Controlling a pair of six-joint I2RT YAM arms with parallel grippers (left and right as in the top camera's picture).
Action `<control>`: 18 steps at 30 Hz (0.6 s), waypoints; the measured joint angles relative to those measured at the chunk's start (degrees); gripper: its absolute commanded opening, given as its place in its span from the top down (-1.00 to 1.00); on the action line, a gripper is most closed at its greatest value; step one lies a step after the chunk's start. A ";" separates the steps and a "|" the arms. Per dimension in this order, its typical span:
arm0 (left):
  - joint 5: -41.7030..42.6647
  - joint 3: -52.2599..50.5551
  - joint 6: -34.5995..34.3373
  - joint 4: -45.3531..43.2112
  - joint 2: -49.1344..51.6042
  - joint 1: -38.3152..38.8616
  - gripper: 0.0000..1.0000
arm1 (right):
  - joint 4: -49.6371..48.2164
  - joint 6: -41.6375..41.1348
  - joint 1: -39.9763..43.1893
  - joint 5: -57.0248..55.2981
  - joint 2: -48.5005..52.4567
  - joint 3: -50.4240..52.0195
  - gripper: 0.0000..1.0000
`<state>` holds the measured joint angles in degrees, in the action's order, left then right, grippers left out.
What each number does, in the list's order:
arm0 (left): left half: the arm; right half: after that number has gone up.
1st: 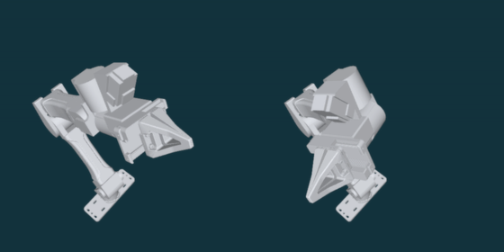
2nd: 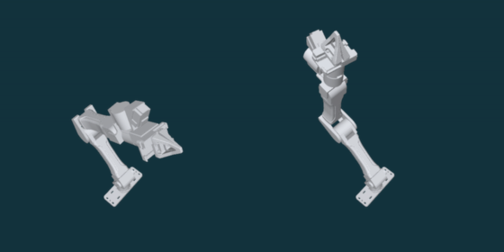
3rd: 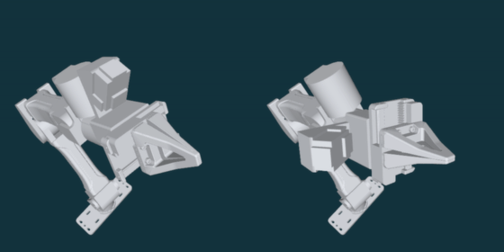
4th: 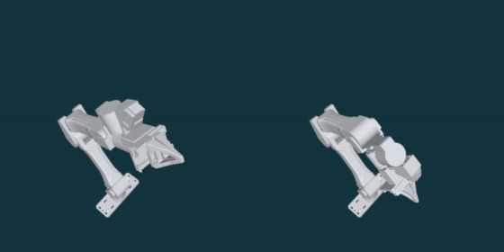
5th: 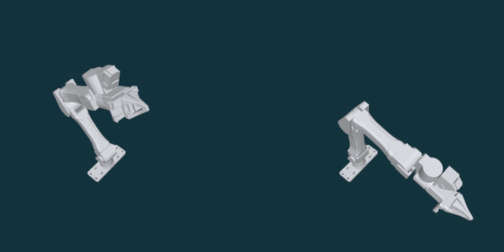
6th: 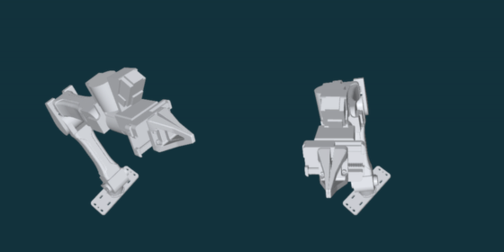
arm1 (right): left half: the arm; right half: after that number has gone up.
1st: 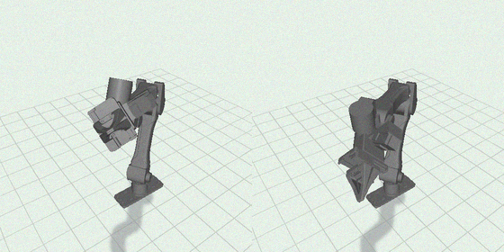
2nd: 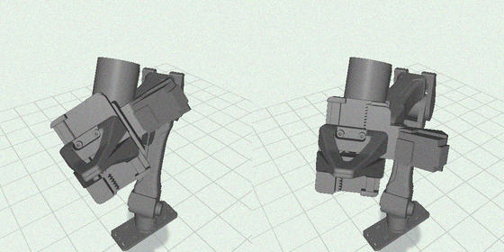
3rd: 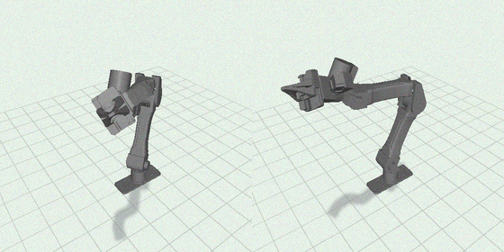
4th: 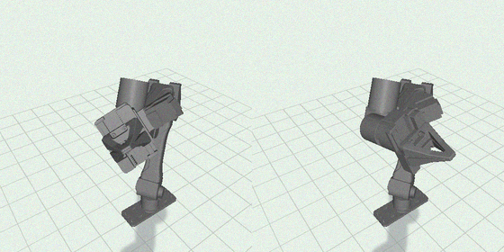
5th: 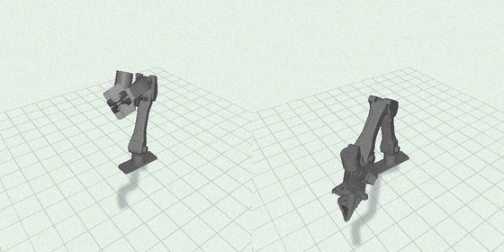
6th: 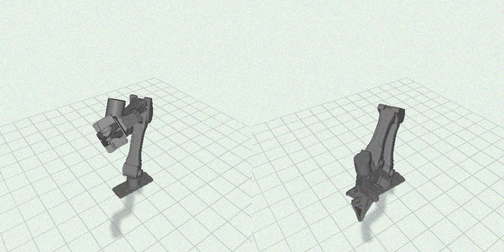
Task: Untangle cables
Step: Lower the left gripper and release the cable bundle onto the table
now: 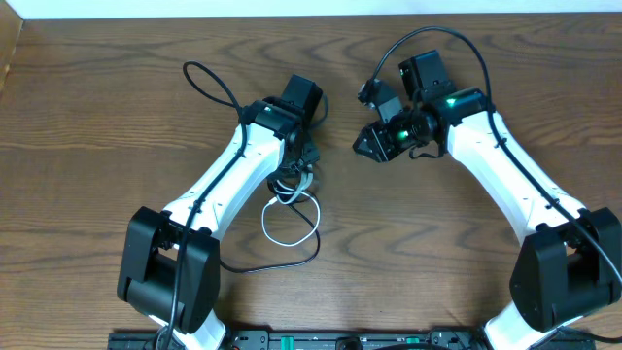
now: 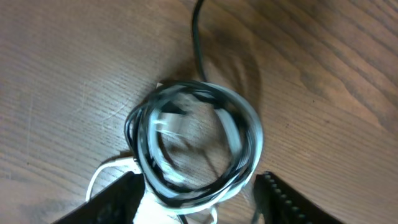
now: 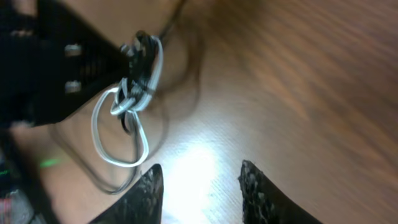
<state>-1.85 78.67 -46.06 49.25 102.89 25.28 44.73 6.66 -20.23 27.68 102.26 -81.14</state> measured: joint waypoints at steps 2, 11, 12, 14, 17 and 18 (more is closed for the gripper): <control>-0.02 0.00 0.92 -0.07 0.00 -0.37 -0.25 | -0.28 -0.81 0.24 -1.81 0.00 0.00 -0.01; 0.55 0.00 12.20 -0.87 0.00 -7.17 -0.06 | -0.55 -5.16 -0.07 -3.54 0.11 0.00 0.03; 2.05 0.00 14.45 -0.87 0.00 -8.04 -0.04 | -0.61 -6.27 -0.39 -3.52 0.31 0.00 0.10; 5.25 0.00 18.60 -0.87 0.00 -9.31 -0.04 | -0.72 -8.20 -1.55 -3.48 1.31 0.00 0.33; 10.80 0.00 24.57 -0.87 0.22 -10.58 -0.04 | -0.92 -10.51 -3.63 -3.28 4.11 0.00 0.36; 12.09 0.00 25.99 -0.90 0.44 -10.67 -0.04 | -0.94 -10.82 -4.15 -3.26 4.96 0.00 0.37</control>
<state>10.24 78.67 -20.08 48.36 103.33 14.61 43.79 -4.16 -24.38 24.43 107.22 -81.14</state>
